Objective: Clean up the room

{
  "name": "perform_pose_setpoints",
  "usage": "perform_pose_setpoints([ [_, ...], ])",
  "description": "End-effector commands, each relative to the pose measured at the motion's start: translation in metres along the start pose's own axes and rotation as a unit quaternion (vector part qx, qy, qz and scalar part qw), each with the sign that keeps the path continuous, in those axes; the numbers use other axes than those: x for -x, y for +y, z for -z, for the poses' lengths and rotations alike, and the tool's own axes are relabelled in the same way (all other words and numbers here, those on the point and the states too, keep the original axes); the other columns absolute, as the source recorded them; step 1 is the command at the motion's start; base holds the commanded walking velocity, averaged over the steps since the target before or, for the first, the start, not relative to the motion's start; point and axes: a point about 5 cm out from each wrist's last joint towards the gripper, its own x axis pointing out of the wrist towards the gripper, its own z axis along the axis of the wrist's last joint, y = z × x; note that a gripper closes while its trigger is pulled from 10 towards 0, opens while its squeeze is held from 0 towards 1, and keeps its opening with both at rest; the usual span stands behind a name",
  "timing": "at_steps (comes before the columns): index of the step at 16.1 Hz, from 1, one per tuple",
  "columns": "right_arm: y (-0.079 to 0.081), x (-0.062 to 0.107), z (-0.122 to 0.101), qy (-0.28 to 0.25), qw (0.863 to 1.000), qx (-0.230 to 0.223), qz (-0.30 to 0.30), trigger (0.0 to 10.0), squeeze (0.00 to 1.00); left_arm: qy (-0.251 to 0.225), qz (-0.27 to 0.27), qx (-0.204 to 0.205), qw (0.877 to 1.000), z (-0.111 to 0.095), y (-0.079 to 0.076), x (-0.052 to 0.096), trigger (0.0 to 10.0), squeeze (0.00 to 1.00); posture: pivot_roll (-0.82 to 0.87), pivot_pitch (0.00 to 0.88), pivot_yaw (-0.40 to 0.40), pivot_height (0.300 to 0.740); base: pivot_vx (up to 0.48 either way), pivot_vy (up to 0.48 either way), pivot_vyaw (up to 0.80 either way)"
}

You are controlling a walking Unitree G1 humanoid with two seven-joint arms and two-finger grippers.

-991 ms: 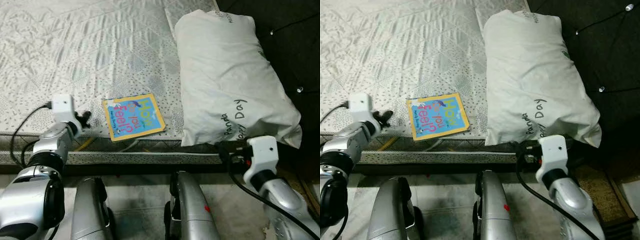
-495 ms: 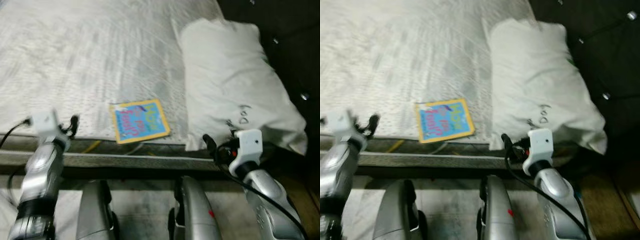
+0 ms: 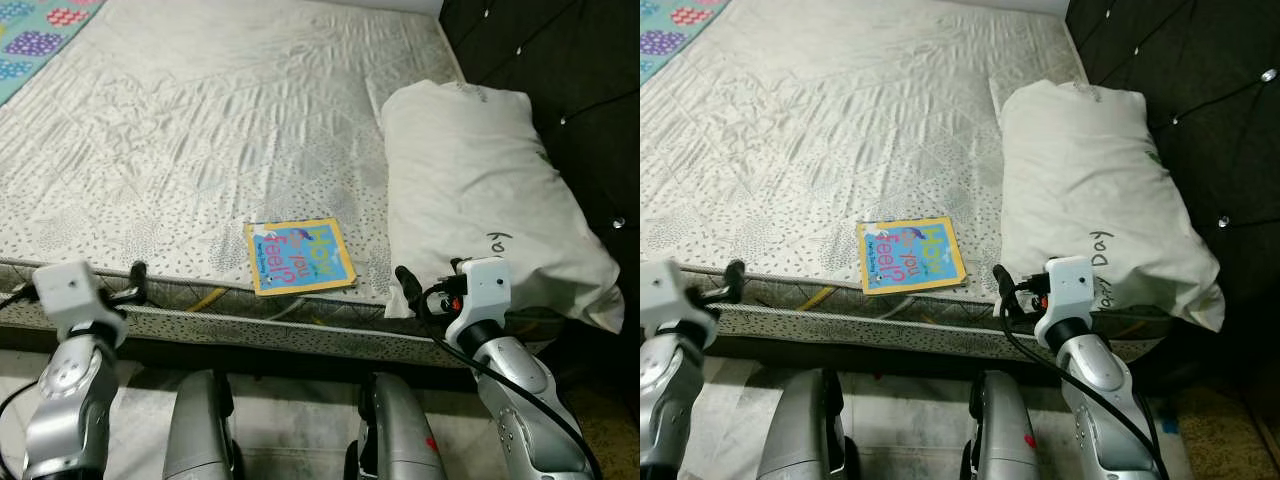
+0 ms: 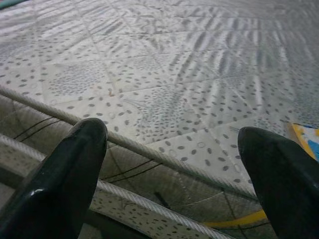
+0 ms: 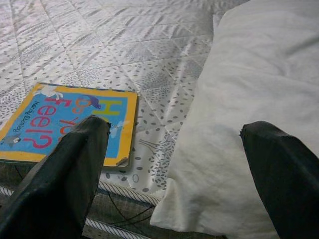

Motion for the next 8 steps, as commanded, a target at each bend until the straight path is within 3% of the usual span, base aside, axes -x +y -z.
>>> perform_pose_setpoints([
  [1,-0.007,0.002,0.002,0.003,1.000,0.000,0.011,10.0,0.00,-0.002,0.013,-0.001,1.000,-0.004,-0.006,-0.001,10.0,1.00,-0.02,0.108,-0.081,0.570,0.000,0.000,0.00],
  [2,-0.007,0.002,0.002,0.003,1.000,0.000,0.011,10.0,0.00,0.001,0.015,-0.003,1.000,-0.005,-0.007,-0.001,10.0,1.00,-0.02,0.108,-0.081,0.570,0.000,0.000,0.00],
  [4,-0.005,0.003,0.001,0.002,1.000,-0.014,0.018,10.0,0.00,0.061,0.040,-0.004,0.997,0.009,-0.020,-0.003,10.0,1.00,-0.03,0.111,-0.074,0.570,0.000,0.000,0.00],
  [8,0.001,0.010,-0.001,0.002,1.000,-0.019,0.015,10.0,0.00,0.135,0.108,-0.001,0.985,0.030,-0.053,-0.016,10.0,1.00,-0.07,0.128,-0.061,0.570,0.000,0.000,0.00],
])
